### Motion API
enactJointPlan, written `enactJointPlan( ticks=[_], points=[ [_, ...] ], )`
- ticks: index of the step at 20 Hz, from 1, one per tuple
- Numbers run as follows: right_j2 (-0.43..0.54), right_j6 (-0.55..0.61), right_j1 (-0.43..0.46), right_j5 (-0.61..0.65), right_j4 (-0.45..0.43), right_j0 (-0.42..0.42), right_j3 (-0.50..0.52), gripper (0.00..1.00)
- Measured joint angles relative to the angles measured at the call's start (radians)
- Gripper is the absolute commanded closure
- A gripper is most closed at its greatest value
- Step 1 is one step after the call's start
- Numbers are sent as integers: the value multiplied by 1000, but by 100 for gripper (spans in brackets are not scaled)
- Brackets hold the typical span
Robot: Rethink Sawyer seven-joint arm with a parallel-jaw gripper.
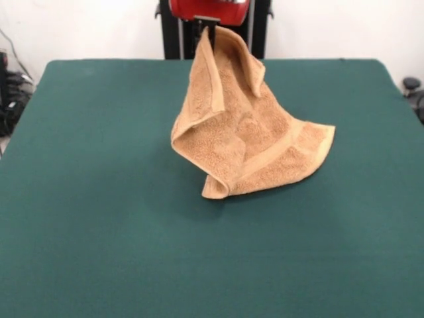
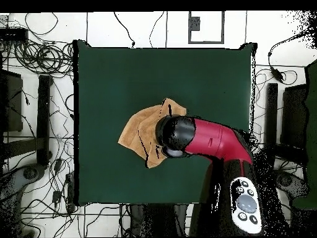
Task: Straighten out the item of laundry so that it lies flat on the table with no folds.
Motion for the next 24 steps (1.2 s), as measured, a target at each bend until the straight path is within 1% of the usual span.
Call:
enactJointPlan(
  ticks=[4,10,18,24],
  points=[
    [-21,29,3,0,13,11,3,100],
    [-31,35,34,-1,15,8,3,100],
    [-31,35,144,-56,13,-61,1,100],
    [-31,35,210,-68,14,-96,-6,100]
  ],
)
